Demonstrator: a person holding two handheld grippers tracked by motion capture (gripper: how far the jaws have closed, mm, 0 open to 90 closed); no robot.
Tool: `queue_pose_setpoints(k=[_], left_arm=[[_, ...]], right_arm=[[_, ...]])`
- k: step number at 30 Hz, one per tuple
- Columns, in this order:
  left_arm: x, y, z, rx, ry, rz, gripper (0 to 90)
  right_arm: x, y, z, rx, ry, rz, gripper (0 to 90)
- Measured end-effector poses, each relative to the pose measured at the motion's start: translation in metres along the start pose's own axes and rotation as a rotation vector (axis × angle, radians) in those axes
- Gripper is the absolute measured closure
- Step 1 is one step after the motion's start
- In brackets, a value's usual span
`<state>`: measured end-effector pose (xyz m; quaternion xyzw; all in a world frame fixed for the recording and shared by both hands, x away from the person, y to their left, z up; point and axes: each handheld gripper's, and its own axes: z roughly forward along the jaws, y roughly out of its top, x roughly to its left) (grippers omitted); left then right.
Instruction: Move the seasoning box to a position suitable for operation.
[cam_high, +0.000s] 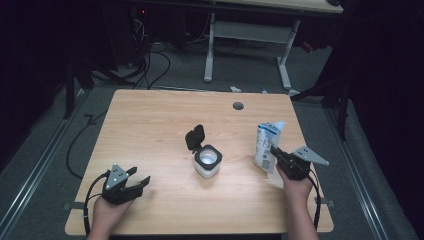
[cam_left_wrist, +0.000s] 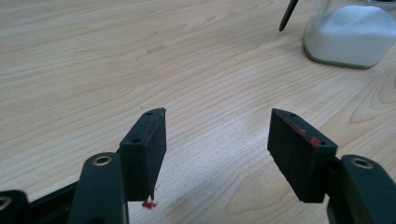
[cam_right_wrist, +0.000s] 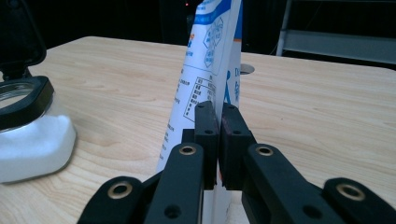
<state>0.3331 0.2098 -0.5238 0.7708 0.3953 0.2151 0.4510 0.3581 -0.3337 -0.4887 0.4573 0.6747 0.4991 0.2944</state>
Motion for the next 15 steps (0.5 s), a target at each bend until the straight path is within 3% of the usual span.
queue_pose_setpoints(k=[15], left_arm=[[-0.001, 0.008, 0.013, -0.010, -0.034, 0.008, 37.6]], right_arm=[[0.008, -0.009, -0.014, 0.020, -0.001, -0.019, 86.5]])
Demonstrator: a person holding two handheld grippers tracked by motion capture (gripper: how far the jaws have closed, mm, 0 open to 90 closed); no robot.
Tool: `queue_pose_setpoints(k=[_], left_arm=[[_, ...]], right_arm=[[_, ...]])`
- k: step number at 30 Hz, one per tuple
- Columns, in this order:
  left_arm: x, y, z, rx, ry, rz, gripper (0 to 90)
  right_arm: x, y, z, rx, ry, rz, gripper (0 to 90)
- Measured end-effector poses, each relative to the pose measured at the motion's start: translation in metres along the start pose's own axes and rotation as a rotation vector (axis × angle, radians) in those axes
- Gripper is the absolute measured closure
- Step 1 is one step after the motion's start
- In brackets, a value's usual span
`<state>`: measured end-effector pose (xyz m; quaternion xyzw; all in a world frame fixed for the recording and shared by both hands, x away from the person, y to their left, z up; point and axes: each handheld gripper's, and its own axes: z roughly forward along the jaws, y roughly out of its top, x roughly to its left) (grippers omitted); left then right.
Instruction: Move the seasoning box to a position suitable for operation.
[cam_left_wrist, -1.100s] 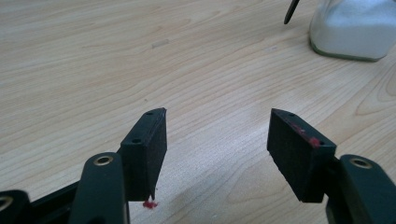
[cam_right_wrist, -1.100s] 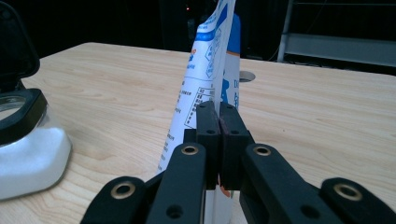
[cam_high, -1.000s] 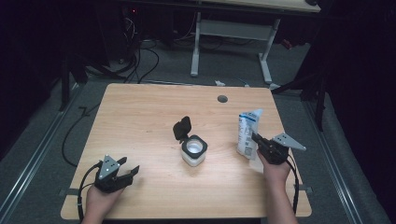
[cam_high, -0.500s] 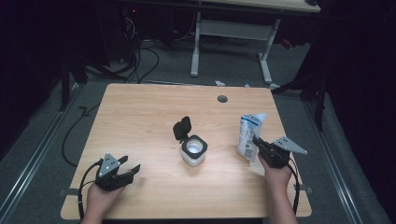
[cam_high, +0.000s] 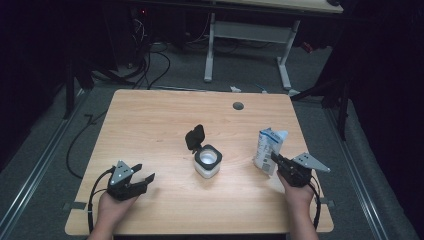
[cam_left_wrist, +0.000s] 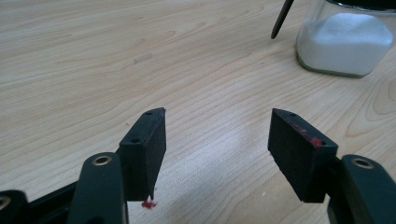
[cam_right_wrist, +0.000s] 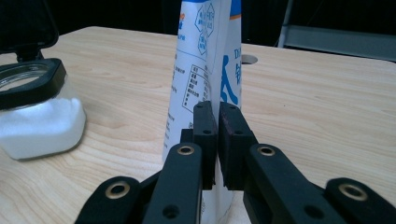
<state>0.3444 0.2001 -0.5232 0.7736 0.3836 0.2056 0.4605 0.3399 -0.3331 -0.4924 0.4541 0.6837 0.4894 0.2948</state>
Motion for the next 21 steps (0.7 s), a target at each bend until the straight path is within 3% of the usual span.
queue_pose_setpoints(k=[21], left_arm=[[-0.0013, 0.0036, 0.0074, 0.002, -0.015, 0.007, 37.6]], right_arm=[[0.0064, -0.0033, -0.0035, 0.013, 0.001, -0.019, 80.5]])
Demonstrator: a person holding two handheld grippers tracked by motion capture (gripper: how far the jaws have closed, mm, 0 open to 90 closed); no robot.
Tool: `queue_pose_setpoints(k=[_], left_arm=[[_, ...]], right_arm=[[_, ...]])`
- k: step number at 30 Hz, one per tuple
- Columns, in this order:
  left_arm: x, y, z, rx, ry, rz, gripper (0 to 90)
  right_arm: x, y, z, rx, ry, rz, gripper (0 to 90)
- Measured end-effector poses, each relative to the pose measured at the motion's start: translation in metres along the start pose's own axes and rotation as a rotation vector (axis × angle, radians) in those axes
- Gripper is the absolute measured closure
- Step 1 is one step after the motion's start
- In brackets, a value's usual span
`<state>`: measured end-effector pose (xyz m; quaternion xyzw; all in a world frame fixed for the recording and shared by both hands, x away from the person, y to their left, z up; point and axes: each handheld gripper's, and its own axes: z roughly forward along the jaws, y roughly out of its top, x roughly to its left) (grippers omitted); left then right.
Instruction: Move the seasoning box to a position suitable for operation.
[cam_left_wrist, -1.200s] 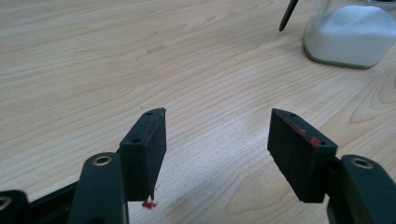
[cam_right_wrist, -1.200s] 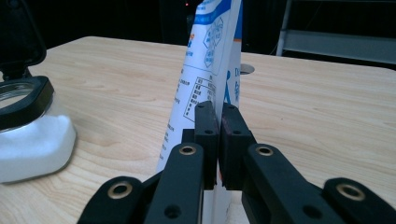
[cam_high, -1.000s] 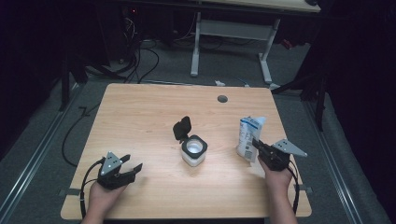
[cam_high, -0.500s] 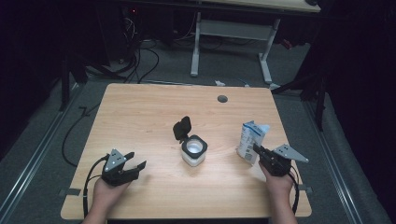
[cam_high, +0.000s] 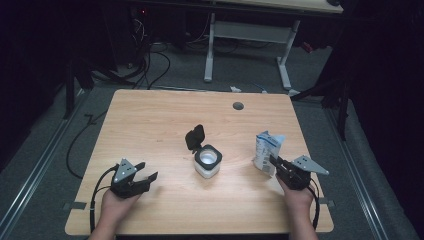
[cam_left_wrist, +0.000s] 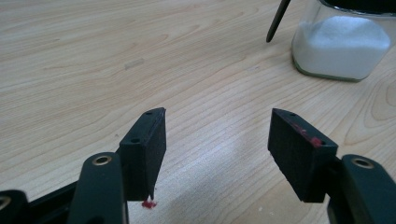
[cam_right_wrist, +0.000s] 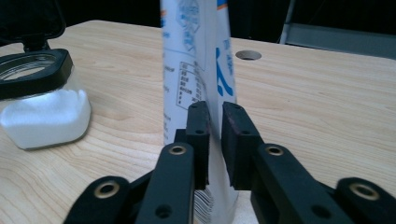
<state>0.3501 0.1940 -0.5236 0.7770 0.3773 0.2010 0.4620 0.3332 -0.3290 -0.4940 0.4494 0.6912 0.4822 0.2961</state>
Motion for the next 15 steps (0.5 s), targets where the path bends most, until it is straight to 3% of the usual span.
queue_pose_setpoints(k=[15], left_arm=[[0.0003, 0.0005, -0.0001, 0.003, -0.004, -0.009, 37.8]], right_arm=[[0.0023, 0.0015, 0.0015, -0.008, -0.019, 0.015, 62.8]])
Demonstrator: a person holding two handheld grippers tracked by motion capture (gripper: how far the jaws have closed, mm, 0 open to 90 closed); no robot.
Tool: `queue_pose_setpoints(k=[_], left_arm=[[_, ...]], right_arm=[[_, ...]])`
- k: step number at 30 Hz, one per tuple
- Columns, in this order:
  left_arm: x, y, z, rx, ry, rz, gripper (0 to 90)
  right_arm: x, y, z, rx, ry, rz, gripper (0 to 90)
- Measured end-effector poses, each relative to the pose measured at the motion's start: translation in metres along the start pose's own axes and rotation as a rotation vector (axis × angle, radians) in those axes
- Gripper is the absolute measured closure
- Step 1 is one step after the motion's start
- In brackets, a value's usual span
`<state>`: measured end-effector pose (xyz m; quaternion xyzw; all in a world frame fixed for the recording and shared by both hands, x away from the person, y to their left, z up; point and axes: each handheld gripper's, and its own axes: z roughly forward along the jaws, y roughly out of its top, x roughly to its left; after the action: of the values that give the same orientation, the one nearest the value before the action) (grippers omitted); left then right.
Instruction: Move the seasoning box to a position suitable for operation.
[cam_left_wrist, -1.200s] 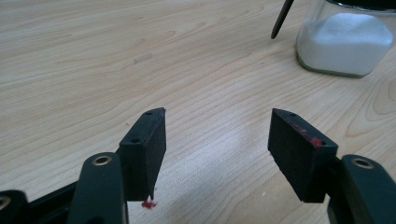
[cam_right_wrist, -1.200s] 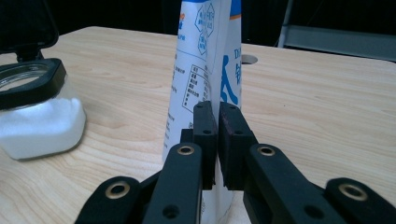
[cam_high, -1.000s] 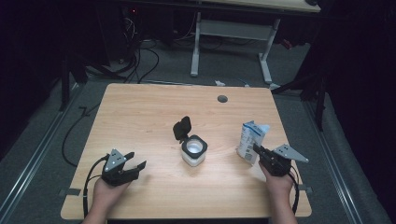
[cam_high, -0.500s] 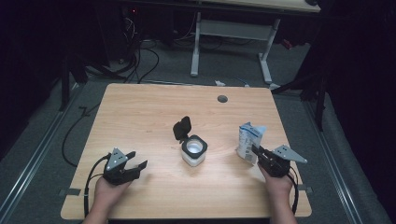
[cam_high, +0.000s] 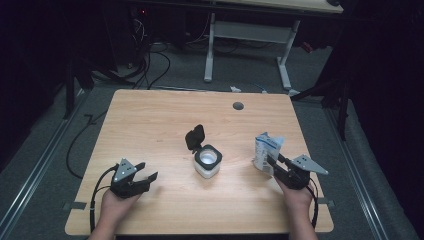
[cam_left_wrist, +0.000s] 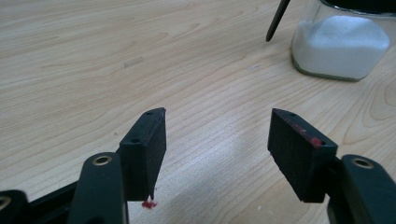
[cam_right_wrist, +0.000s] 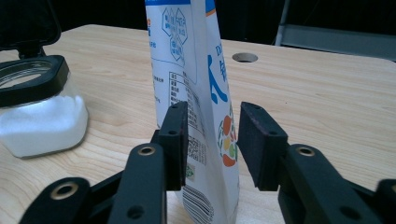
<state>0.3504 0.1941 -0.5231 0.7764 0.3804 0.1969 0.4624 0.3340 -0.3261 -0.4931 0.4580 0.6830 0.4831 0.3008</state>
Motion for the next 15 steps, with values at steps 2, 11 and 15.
queue_pose_setpoints(k=[2, 11, 15], left_arm=[[0.0002, 0.0001, 0.0001, 0.002, -0.002, -0.002, 37.8], [0.0007, 0.0008, 0.0003, -0.003, -0.012, -0.019, 38.1], [0.0007, 0.0014, 0.0007, 0.000, -0.014, -0.023, 38.1]], right_arm=[[0.0009, 0.0002, 0.0004, 0.001, -0.003, 0.002, 60.2], [0.0036, 0.0015, -0.0013, 0.001, -0.026, -0.005, 45.3], [0.0031, 0.0000, -0.0032, 0.023, -0.032, 0.005, 38.2]])
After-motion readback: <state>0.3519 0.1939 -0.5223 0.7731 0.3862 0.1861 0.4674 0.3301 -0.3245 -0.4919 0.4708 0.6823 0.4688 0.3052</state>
